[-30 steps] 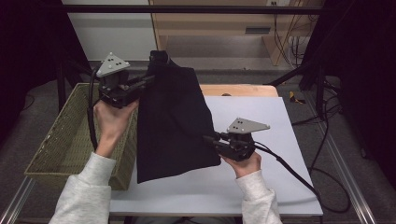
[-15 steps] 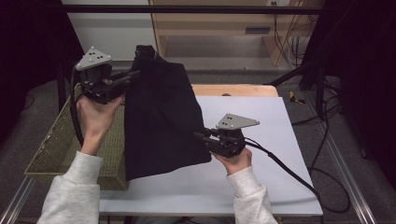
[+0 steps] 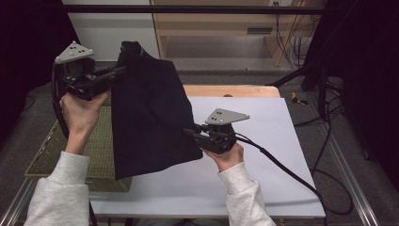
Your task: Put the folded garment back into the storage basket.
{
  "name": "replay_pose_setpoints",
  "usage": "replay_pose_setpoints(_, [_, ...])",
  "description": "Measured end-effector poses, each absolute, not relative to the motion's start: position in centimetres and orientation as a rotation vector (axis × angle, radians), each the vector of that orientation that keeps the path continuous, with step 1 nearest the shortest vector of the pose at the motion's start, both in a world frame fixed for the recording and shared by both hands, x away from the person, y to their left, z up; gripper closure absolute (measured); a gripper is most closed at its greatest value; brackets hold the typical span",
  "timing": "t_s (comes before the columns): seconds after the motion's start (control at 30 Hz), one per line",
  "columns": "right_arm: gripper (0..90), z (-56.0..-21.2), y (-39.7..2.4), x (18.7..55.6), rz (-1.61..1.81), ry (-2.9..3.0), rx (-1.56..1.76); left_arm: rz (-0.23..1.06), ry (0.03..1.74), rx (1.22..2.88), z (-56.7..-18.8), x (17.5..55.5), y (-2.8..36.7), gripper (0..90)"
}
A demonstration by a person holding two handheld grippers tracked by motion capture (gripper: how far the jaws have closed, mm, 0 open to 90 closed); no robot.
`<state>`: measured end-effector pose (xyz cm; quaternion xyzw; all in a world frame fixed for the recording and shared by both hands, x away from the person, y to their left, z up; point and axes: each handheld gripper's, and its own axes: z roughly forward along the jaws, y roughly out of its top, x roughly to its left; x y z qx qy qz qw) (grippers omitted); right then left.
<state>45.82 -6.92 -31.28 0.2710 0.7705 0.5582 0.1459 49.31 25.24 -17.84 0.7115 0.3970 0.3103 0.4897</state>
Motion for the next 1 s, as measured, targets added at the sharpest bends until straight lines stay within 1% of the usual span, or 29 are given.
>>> replay_pose_setpoints(0.4, [74.3, -30.1, -4.1, 46.2, 1.616, 2.231, 0.739, 0.782, 0.981, 1.746, -16.5, 49.5, 27.4, 81.4])
replay_pose_setpoints(1.0, [74.3, -30.4, -0.2, 46.8, 1.646, 2.237, 0.726, 0.819, 1.048, 1.738, -16.6, 50.3, 30.6, 81.4])
